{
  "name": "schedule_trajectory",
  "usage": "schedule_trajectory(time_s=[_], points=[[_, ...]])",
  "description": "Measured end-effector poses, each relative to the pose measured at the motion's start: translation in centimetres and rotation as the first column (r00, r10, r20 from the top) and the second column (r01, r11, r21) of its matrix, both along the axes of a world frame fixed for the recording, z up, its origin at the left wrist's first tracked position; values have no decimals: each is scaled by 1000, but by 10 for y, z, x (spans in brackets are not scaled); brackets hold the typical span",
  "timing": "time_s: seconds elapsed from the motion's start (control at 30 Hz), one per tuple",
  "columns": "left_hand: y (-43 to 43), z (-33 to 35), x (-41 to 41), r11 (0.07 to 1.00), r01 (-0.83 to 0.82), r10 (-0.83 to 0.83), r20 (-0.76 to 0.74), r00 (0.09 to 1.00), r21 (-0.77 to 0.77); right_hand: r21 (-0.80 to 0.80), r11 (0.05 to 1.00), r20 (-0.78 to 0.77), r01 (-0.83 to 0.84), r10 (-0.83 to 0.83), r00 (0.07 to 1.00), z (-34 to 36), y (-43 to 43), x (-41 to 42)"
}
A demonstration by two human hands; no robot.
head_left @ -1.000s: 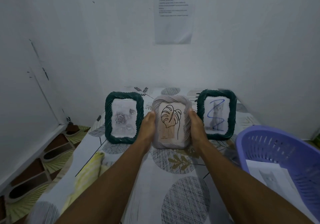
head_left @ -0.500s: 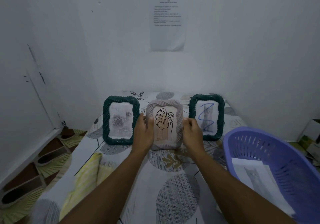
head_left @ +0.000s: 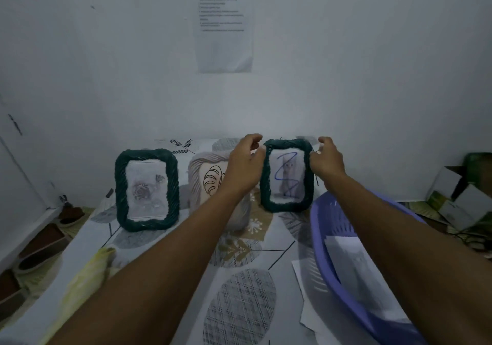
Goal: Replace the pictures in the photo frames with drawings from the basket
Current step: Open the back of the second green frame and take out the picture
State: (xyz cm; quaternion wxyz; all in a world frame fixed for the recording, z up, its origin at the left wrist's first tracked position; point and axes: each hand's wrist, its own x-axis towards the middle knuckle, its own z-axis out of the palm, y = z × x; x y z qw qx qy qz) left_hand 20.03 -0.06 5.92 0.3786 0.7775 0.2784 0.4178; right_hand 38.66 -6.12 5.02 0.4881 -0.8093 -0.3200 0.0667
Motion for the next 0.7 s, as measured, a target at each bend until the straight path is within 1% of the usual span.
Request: schedule_trajectory(time_s=[0.07, 0.13, 0.2, 0.23, 0.33, 0.4, 0.5, 0.57, 0.6, 0.7], points=[[-3, -1, 13, 996, 8, -8, -1, 1000, -88, -18, 998, -123, -63, 60, 991, -8, 4, 15], [-5, -2, 19, 990, 10, -9, 6, 1000, -140, 28, 994, -223, -106, 110, 969, -16, 6, 24], [-7, -1, 17, 986, 3, 2, 30, 1000, -168, 95, 986, -269, -134, 155, 951, -16, 5, 26], [-8, 2, 13, 986, -3, 12, 50, 999, -169, 133, 978, -262, -162, 192, 946, -10, 1, 23], [-11, 19, -5, 991, -47, 59, 101, 993, -122, 263, 940, -163, -218, 266, 950, 25, -20, 10], [-15, 32, -18, 993, -53, 61, 75, 995, -109, 383, 887, -140, -256, 330, 933, 54, -39, -4], [-28, 42, -43, 993, 8, -8, 2, 1000, -120, 523, 783, -185, -338, 491, 851, 79, -69, -40], [-44, 40, -65, 984, 74, -64, 65, 996, -162, 551, 772, -242, -318, 512, 824, 76, -83, -67], [-54, 36, -79, 971, 104, -80, 118, 990, -216, 555, 777, -275, -297, 508, 816, 70, -90, -81], [-81, 15, -123, 910, 145, -49, 245, 968, -389, 532, 804, -357, -265, 497, 791, 33, -104, -123]])
